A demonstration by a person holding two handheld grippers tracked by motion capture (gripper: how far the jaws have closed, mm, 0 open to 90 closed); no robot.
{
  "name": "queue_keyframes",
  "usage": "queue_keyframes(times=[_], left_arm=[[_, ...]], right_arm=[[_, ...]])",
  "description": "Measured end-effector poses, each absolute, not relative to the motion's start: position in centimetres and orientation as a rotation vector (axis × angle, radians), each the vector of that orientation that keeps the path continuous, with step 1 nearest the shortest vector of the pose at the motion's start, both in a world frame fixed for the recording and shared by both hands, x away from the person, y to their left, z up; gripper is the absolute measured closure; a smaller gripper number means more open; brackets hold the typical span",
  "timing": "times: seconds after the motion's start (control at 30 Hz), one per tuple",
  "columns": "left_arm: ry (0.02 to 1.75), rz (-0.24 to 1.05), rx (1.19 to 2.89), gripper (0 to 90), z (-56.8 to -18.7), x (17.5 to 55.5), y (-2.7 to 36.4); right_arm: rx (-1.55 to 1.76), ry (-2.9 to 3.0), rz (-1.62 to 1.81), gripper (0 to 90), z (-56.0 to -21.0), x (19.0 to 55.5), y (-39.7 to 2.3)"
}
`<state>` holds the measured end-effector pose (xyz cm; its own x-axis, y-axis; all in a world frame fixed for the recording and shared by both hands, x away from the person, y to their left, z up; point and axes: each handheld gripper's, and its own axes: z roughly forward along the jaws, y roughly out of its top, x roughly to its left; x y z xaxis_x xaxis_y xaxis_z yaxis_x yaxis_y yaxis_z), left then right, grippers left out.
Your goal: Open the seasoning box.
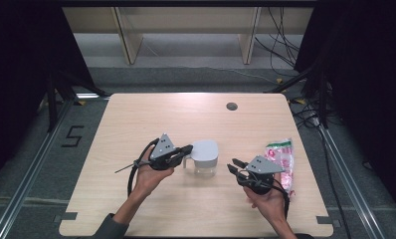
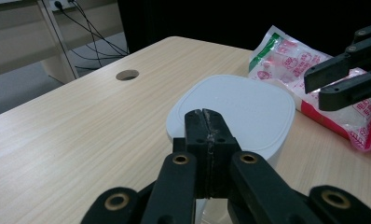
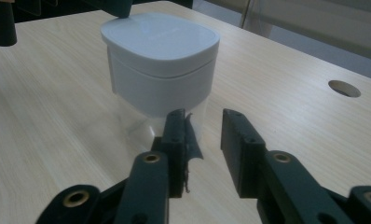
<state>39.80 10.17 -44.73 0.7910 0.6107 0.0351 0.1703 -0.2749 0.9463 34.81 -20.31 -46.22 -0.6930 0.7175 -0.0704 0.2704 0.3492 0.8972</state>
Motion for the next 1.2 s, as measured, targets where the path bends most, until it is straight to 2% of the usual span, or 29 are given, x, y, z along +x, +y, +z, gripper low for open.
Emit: queue_keyframes(times=[0.73,1.2], left_arm=[[0.6,0.49,1.831,89.3,-44.8,39.8,10.3],[0.605,0.487,1.826,89.3,-44.9,39.8,10.4]], right_arm=[[0.795,2.191,1.332,88.3,-45.5,36.8,-19.0],[0.759,2.192,1.32,90.0,-45.1,37.4,-18.4]])
